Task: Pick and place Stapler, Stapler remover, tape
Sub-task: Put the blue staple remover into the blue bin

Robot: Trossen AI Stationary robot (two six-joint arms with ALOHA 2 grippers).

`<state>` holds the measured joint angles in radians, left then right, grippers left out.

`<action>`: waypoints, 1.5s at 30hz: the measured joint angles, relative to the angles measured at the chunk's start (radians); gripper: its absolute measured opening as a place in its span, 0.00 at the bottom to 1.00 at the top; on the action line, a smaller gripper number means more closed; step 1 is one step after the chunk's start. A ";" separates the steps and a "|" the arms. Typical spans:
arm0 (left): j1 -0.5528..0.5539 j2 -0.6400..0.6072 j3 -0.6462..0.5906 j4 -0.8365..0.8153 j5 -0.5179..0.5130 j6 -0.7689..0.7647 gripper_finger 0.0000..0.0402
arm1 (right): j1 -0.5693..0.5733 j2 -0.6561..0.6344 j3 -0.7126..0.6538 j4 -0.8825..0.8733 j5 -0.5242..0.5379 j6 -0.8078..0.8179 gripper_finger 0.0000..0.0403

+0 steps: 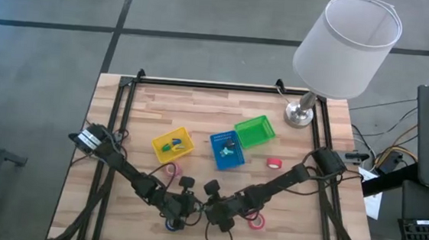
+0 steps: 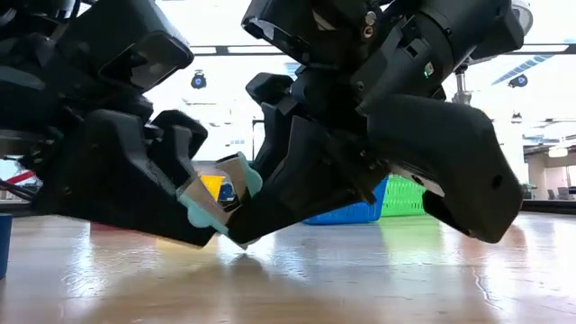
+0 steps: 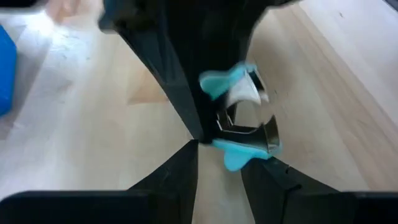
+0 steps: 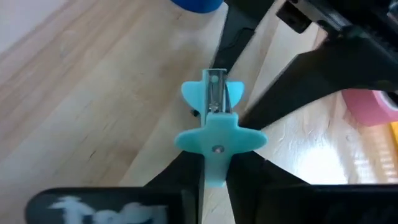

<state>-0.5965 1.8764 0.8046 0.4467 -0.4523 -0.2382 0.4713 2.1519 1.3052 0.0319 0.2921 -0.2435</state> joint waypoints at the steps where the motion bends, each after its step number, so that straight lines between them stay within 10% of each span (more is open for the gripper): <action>1: 0.001 -0.002 0.001 -0.003 0.000 0.000 0.30 | 0.000 -0.006 0.000 -0.007 0.000 0.019 0.09; 25: 0.012 -0.013 0.001 -0.028 -0.093 0.058 0.30 | -0.088 -0.485 0.000 -0.736 -0.001 0.117 0.10; 45: 0.032 -0.014 0.000 -0.031 -0.091 0.060 0.30 | -0.413 -0.339 0.000 -0.800 -0.147 -0.001 0.10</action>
<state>-0.5644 1.8626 0.8047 0.4156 -0.5438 -0.1787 0.0583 1.8132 1.3052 -0.7682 0.1450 -0.2448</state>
